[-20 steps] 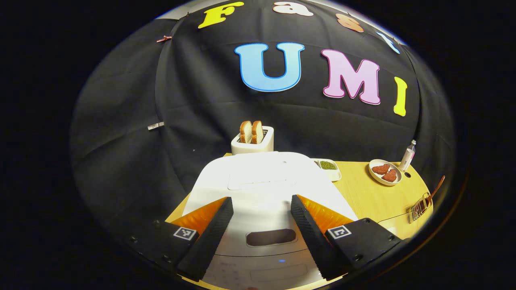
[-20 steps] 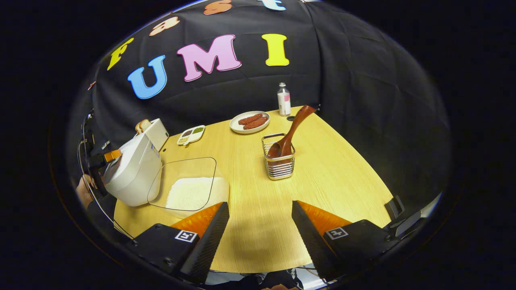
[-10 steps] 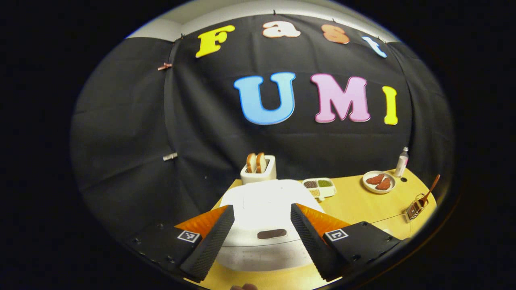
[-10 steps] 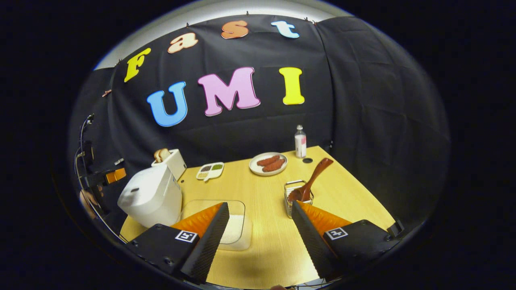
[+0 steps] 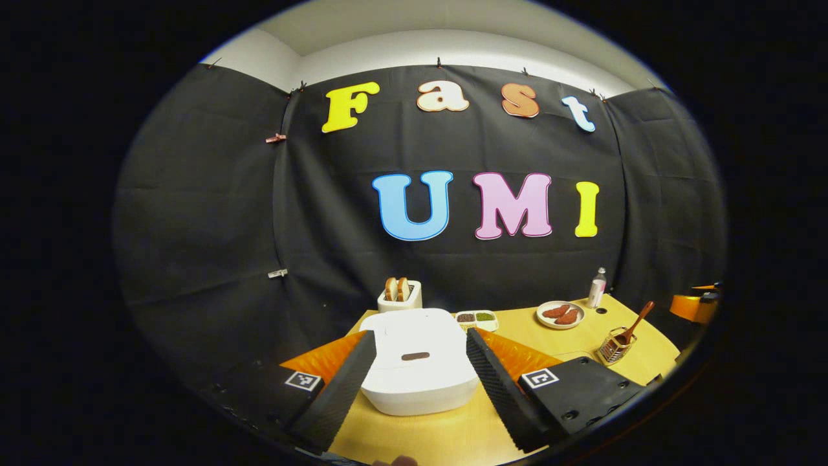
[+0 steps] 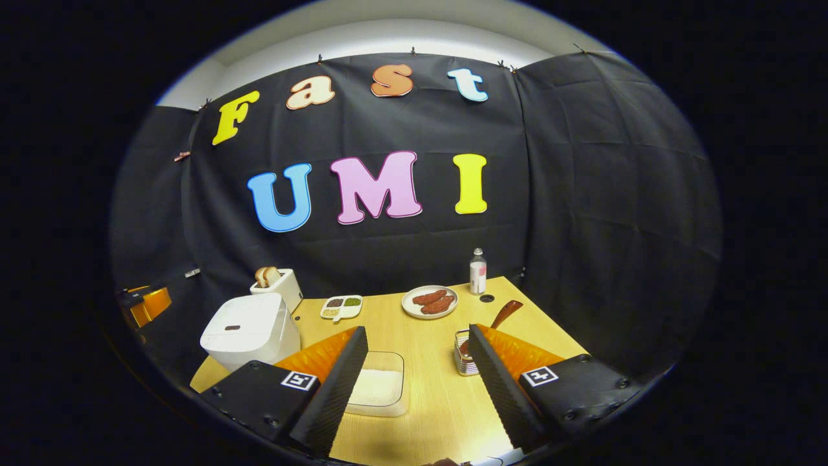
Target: Close the left gripper, press the button to open the rice cooker; take a wooden spoon from the chopstick holder with the right hand, scoop a spoonful of rice and pour it into the rice cooker, then put the wooden spoon back into the chopstick holder.
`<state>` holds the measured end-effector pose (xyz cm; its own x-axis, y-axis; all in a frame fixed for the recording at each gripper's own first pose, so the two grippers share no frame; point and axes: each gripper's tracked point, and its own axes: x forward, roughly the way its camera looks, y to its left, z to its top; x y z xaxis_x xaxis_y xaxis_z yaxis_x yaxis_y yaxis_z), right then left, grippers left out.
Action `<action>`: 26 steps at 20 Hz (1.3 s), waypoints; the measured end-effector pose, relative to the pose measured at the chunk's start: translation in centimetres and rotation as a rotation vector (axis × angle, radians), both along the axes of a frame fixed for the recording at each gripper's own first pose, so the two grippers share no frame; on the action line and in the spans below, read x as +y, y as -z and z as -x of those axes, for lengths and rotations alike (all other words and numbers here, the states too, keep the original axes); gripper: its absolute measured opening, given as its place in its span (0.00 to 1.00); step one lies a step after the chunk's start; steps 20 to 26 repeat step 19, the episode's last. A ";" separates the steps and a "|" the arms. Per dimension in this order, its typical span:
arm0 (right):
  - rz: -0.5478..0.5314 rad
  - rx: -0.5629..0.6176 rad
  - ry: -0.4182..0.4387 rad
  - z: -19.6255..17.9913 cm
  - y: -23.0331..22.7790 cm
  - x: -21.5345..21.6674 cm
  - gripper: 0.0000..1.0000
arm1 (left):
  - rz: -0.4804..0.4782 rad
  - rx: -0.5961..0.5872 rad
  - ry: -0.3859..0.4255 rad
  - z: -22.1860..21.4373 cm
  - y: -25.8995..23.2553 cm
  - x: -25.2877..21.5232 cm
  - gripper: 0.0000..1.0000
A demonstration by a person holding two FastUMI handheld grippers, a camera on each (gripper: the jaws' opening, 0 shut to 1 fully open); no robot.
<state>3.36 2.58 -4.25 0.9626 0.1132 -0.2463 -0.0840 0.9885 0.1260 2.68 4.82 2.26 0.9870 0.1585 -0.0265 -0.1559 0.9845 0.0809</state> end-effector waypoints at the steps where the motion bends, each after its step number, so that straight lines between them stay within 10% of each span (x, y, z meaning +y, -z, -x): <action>1: 0.009 -0.013 0.011 0.6 -0.6 -0.2 0.99 | 0.016 0.000 0.016 0.8 0.2 -0.3 0.96; 26: 0.065 -0.032 0.078 1.7 -1.4 -0.9 0.99 | 0.097 -0.013 0.182 1.1 0.1 -1.8 0.97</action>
